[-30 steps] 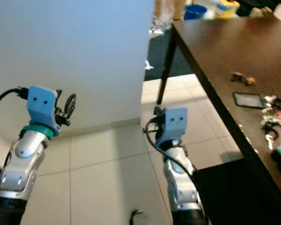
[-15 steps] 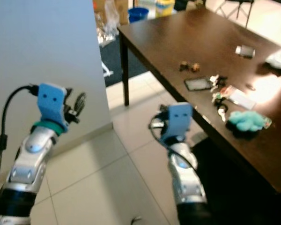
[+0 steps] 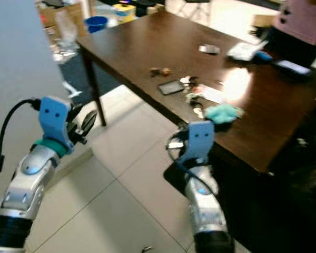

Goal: Hang keys on a hook

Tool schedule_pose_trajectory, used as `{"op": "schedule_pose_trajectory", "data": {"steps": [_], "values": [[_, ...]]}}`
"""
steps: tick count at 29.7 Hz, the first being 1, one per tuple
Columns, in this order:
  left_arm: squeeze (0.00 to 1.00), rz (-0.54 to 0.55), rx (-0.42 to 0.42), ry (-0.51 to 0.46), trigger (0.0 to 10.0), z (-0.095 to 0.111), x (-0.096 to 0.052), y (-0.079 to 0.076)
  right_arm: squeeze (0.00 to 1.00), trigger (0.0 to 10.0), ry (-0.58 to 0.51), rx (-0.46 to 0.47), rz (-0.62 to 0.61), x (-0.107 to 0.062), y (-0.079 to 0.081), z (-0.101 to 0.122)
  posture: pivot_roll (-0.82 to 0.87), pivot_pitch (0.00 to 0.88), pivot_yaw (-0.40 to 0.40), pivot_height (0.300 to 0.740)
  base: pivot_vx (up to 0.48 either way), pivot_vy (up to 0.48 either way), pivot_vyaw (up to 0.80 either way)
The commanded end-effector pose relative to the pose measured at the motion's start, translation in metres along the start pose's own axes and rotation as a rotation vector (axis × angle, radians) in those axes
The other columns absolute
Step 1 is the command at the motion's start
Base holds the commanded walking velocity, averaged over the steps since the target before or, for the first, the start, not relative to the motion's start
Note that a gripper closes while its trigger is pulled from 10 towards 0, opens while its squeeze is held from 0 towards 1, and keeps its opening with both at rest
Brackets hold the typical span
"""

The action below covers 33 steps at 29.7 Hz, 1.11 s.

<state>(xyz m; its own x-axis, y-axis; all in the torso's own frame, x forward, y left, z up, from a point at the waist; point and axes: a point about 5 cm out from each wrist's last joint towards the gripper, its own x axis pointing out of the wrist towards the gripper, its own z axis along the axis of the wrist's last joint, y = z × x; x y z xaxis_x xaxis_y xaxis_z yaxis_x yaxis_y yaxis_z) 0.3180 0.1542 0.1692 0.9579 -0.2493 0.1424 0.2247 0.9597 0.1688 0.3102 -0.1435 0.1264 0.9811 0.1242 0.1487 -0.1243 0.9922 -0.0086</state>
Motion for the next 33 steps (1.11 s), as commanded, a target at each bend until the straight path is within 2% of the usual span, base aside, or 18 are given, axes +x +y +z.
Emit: {"op": "schedule_pose_trajectory", "data": {"steps": [1, 7, 18, 22, 33], "values": [[0.0, -0.011, -0.005, 0.019, 10.0, -0.003, -0.002, -0.002, 0.0, 10.0, 0.014, -0.013, -0.003, -0.003, -0.002, -0.004, -0.02, 0.0, 0.11, 0.74, 0.0, 0.0, -0.8], [0.0, -0.014, -0.012, 0.044, 10.0, -0.006, -0.004, -0.004, 0.0, 10.0, 0.018, -0.072, 0.027, -0.005, 0.002, -0.007, -0.02, 0.0, 0.11, 0.74, 0.0, 0.0, -0.8], [0.0, 0.046, 0.007, 0.018, 10.0, -0.001, -0.005, -0.001, 0.0, 10.0, 0.022, -0.091, 0.049, -0.007, 0.004, -0.008, -0.01, 0.017, 0.098, 0.74, 0.0, 0.0, -0.8], [0.0, 0.055, 0.012, 0.014, 10.0, -0.001, -0.005, -0.002, 0.0, 10.0, 0.02, -0.094, 0.052, -0.007, 0.004, -0.008, -0.01, 0.017, 0.098, 0.74, 0.364, 0.0, -0.43], [0.0, 0.061, 0.017, 0.023, 10.0, -0.001, -0.006, -0.004, 0.0, 10.0, 0.013, -0.087, 0.056, -0.007, 0.008, -0.008, 0.0, 0.033, 0.104, 0.74, 0.48, 0.0, 0.0]]}}
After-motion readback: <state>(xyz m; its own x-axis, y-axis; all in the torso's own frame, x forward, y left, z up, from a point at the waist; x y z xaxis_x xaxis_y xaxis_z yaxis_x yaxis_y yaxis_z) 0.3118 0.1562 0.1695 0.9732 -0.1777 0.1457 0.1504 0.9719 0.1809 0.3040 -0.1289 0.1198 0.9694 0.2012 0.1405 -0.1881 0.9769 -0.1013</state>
